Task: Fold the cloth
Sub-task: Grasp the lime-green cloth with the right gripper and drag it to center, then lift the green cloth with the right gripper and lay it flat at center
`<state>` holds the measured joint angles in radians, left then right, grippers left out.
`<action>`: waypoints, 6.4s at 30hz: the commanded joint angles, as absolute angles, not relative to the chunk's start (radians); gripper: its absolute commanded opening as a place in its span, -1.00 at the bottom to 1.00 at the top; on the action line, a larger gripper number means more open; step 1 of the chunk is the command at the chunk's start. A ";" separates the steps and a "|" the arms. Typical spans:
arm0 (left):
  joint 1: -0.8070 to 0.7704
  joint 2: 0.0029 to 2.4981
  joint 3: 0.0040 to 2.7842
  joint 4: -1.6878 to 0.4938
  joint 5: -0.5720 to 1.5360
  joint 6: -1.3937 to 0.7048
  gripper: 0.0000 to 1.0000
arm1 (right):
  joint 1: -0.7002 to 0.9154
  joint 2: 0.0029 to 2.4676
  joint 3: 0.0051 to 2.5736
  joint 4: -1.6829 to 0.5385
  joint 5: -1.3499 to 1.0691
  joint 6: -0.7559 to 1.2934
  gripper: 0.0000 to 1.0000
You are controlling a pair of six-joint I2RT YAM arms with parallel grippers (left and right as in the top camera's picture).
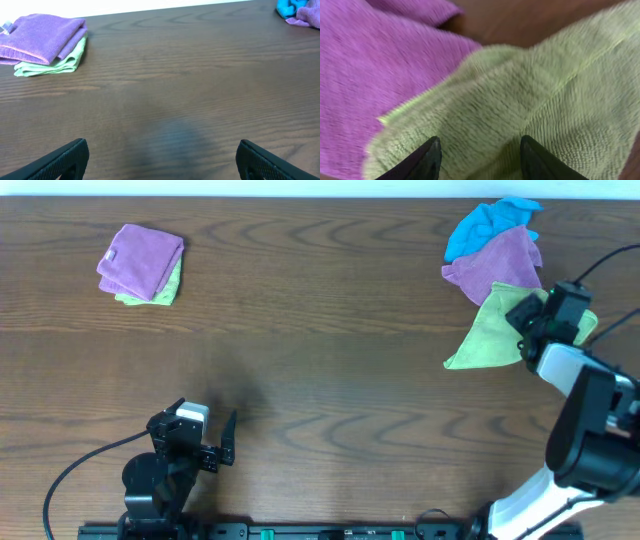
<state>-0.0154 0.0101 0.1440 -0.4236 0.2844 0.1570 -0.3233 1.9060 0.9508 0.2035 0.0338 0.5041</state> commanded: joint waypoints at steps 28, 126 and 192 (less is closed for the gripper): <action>-0.019 0.004 0.124 -0.430 0.285 0.157 0.91 | -0.043 1.394 0.969 0.349 -0.856 0.658 -0.97; -0.019 0.004 0.124 -0.429 0.285 0.157 0.91 | 0.855 1.765 1.099 -0.648 0.078 0.262 -0.90; -0.019 0.004 0.124 -0.430 0.285 0.157 0.91 | 0.312 1.648 1.538 -0.326 0.271 0.235 -0.97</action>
<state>-0.0154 0.0101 0.1440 -0.4232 0.2844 0.1570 0.3218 1.7359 1.4761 -0.3347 0.1951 0.3454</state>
